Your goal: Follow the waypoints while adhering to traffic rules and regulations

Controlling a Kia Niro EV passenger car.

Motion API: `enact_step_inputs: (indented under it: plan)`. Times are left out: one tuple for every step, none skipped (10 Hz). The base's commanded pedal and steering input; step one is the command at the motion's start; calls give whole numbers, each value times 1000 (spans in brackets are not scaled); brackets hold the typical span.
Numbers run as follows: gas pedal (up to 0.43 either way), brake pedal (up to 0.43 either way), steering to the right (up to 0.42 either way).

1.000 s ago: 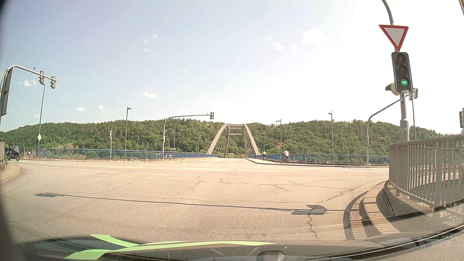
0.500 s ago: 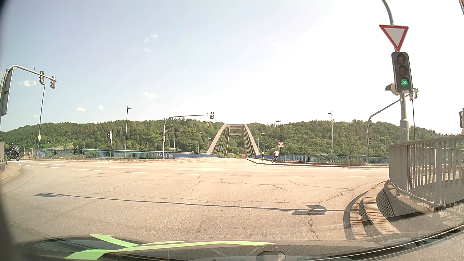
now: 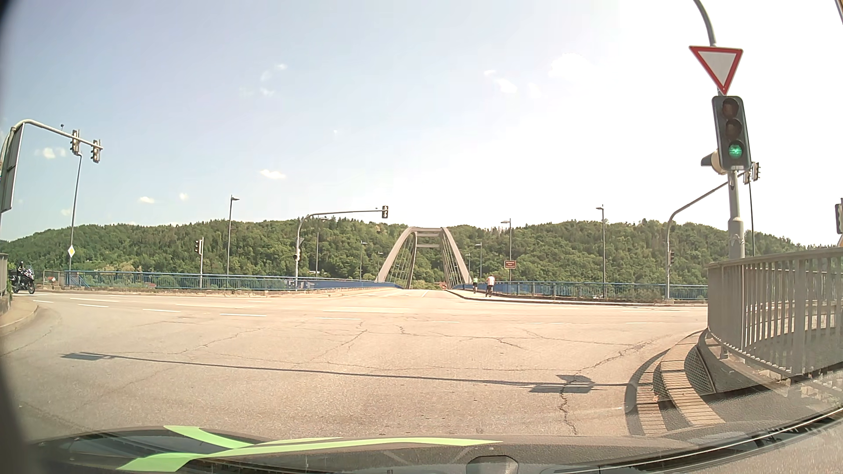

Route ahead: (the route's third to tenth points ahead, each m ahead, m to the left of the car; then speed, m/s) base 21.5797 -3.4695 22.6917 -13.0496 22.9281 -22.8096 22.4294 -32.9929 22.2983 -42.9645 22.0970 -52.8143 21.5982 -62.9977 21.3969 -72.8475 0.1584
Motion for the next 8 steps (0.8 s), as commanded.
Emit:
enact_step_inputs:
  plan:
    - [299,0,27]
    - [339,0,27]
    - [358,0,28]
    - [398,0,28]
    - [409,0,28]
    - [409,0,28]
    - [409,0,27]
    - [409,0,26]
